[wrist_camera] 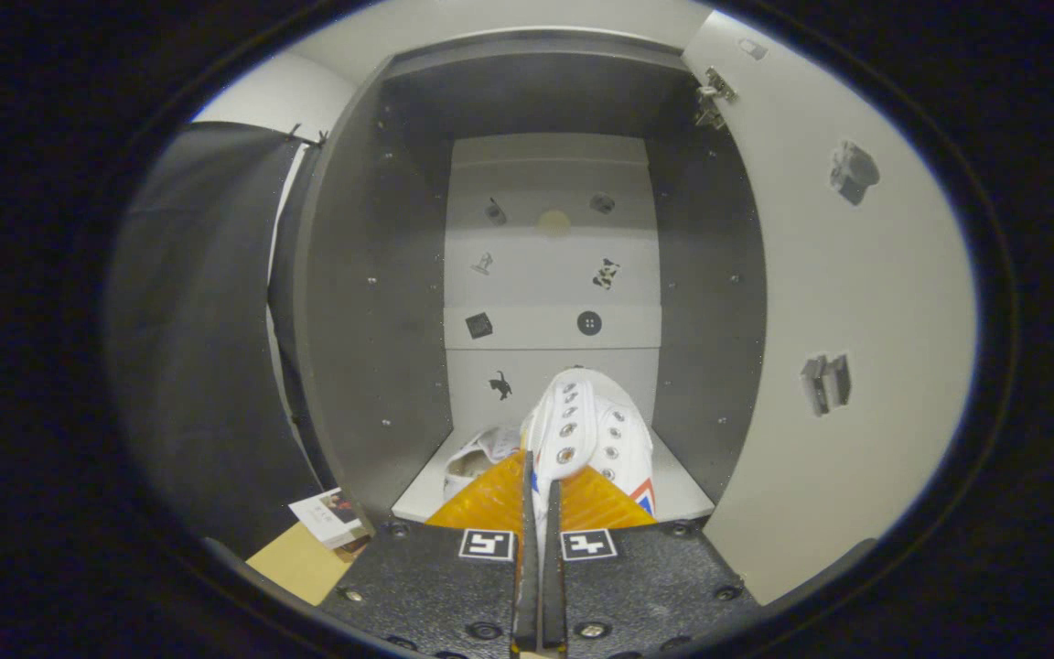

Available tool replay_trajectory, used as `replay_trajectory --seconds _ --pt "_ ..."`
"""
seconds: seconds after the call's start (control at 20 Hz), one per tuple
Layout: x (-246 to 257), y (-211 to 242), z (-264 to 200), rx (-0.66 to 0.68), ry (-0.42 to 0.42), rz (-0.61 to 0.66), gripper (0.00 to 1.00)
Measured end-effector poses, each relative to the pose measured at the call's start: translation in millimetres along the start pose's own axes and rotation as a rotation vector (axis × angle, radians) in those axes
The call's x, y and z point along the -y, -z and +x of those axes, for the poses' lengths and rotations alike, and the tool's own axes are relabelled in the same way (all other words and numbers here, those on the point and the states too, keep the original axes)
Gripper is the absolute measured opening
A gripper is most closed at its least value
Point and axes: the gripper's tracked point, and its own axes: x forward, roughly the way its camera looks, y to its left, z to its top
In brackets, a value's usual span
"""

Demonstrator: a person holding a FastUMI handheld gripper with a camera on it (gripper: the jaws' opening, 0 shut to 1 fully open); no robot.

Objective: Open the shoe cabinet door, grab the shoes and put them into the shoe cabinet, then close the shoe cabinet door.

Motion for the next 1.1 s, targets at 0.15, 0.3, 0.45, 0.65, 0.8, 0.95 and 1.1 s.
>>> replay_trajectory --seconds 0.15,0.3,0.45,0.65,0.8,0.95,1.1 --pt "13.4 -1.5 52.5 -0.01 0.034 -0.034 0.06" --pt "30.7 4.6 103.1 -0.03 0.08 -0.058 0.06" --pt "42.3 15.2 142.5 -0.07 0.085 -0.093 0.06" --pt "53.7 32.2 180.1 -0.118 0.094 -0.131 0.06" --pt "54.5 48.3 191.3 -0.178 0.099 -0.156 0.08" --pt "52.2 52.4 192.8 -0.197 0.091 -0.176 0.11" --pt "49.8 39.8 181.8 -0.159 0.101 -0.223 0.28"
